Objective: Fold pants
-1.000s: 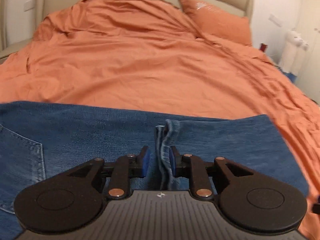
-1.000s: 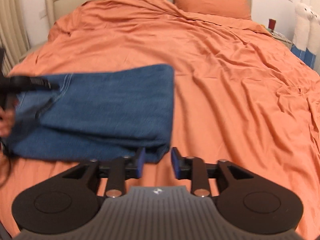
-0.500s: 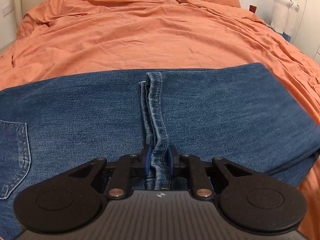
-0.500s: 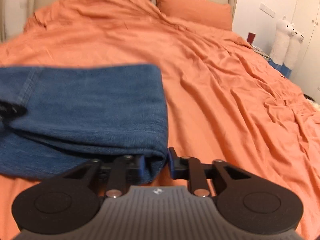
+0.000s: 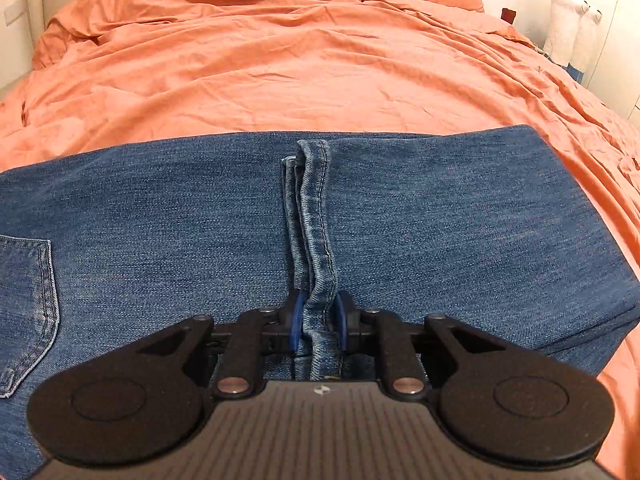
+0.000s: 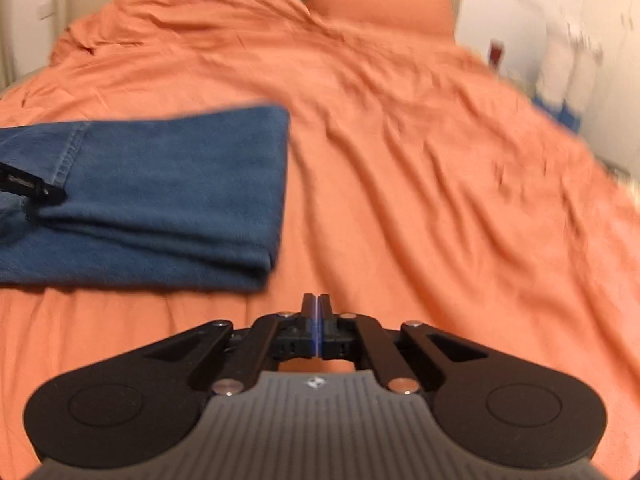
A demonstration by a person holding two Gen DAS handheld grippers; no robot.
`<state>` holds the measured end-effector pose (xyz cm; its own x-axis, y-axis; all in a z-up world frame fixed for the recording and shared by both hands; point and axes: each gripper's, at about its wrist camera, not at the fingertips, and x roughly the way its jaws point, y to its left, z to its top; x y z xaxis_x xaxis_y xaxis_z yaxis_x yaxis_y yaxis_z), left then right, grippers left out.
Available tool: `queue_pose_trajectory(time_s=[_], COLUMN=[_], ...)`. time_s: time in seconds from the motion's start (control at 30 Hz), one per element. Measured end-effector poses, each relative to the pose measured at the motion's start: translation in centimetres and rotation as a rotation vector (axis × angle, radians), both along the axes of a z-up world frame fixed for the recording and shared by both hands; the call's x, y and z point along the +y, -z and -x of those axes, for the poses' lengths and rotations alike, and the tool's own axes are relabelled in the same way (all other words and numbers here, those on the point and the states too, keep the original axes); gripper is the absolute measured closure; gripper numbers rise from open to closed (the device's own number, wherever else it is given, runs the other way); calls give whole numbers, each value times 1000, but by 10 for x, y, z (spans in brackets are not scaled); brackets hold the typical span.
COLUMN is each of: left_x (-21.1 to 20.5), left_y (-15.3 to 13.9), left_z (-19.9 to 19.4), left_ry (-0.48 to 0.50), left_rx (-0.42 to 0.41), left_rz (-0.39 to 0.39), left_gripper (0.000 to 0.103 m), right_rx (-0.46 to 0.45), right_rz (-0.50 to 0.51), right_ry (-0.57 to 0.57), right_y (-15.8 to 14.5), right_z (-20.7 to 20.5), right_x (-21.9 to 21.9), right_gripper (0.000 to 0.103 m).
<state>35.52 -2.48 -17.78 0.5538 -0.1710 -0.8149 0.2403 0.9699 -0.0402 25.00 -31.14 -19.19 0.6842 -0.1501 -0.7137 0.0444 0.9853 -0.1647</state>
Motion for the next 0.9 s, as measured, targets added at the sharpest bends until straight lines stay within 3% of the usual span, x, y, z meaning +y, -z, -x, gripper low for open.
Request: queue_pose_trajectory(time_s=[0.17,0.23,0.57,0.77,0.9], left_x=[1,2,5,3,3], left_y=[0,-1,-1,-1,-1], left_z=[0,0,-1,0,0], left_ry=[2,3,9,9,11], left_rx=[0,3,7,6,3], left_rz=[5,8,18,14,16], left_gripper=[82,82,83,83,82], right_rx=[-9,-24,49,-13,-20], right_rz=[157,211,403,455,516], right_ry=[-208,-260,-240,-296,-241], right_y=[-4,-4,19,17,21], right_z=[-13,-14,-30,-31,-39], right_x=[37,54,74,95,94], right_gripper=[89,77,77,80,80])
